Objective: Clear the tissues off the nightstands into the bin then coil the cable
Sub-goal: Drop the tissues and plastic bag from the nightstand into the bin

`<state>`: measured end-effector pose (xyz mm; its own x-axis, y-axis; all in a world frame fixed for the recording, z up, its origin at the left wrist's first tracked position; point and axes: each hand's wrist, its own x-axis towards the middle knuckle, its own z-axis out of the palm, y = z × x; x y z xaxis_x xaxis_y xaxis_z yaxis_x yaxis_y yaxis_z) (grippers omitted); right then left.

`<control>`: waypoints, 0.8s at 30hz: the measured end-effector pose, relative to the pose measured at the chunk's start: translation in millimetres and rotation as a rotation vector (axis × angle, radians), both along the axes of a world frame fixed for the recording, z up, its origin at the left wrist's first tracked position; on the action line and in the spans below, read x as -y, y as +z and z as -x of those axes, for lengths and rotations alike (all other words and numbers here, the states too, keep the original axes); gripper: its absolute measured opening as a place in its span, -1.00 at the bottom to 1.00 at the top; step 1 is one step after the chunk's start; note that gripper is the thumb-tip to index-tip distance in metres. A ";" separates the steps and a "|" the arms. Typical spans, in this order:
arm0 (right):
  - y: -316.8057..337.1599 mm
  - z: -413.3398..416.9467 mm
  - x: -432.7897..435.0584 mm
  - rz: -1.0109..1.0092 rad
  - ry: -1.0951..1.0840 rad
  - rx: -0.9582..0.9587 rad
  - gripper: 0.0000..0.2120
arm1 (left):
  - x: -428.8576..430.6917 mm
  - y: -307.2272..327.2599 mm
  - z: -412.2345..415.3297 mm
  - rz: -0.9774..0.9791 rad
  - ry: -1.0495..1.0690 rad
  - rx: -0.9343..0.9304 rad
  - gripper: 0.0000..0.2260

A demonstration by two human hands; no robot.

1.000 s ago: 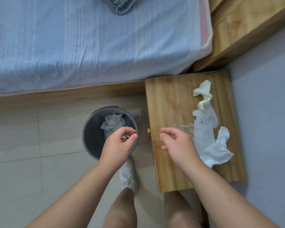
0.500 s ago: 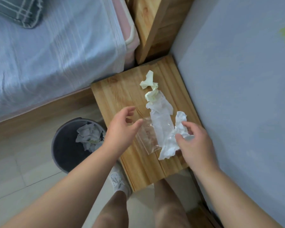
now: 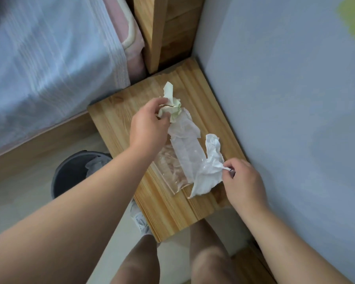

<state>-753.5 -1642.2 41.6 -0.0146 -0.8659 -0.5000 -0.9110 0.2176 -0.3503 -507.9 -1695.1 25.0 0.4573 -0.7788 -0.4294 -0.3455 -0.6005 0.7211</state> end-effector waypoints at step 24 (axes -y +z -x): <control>103.5 -170.7 -18.2 0.200 -0.119 0.530 -0.86 | -249.8 34.0 -148.5 0.161 0.909 -0.457 -0.83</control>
